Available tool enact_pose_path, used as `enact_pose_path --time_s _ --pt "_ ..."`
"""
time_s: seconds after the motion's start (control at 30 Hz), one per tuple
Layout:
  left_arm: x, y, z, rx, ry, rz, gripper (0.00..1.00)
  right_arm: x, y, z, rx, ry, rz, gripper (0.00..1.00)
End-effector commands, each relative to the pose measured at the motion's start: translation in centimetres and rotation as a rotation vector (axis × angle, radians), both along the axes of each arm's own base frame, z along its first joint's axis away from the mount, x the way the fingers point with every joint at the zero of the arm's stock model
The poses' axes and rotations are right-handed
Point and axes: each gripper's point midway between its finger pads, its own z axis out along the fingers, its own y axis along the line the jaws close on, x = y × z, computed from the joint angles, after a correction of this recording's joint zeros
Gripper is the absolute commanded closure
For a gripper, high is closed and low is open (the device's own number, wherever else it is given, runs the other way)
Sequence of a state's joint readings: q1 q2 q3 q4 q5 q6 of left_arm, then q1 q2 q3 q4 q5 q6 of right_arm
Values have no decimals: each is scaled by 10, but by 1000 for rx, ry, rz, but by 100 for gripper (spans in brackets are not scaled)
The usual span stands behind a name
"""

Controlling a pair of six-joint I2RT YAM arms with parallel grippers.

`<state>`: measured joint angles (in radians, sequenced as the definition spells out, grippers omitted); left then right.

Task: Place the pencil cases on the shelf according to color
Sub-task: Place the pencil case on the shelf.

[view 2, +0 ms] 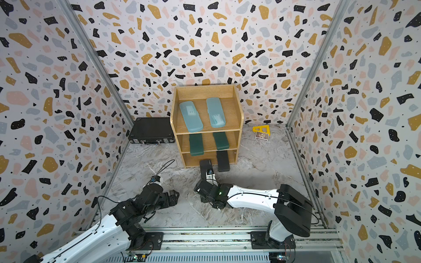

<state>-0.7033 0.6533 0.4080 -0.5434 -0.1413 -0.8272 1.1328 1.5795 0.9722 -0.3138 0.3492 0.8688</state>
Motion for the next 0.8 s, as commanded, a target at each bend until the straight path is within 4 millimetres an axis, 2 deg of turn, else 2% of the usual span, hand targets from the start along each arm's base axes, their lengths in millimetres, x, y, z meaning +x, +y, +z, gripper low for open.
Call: enact_pose_path --time_s 0.0,0.07,0.13,0.3,0.5,0.77 --pt "13 -6 19 -20 -64 13 0 21 21 12 33 -21 36 82" --pt "16 -7 18 -14 -64 11 0 30 29 7 28 -18 46 82" --pt "18 -7 17 -2 -62 15 0 49 30 3 29 -14 20 83" --pt "22 -4 16 23 -67 28 0 74 36 -5 8 -20 -6 84" --pt "23 -2 22 7 -98 35 0 95 39 -6 2 -22 -33 82" --pt "25 2 24 14 -111 51 0 112 45 -15 -4 -14 -49 75"
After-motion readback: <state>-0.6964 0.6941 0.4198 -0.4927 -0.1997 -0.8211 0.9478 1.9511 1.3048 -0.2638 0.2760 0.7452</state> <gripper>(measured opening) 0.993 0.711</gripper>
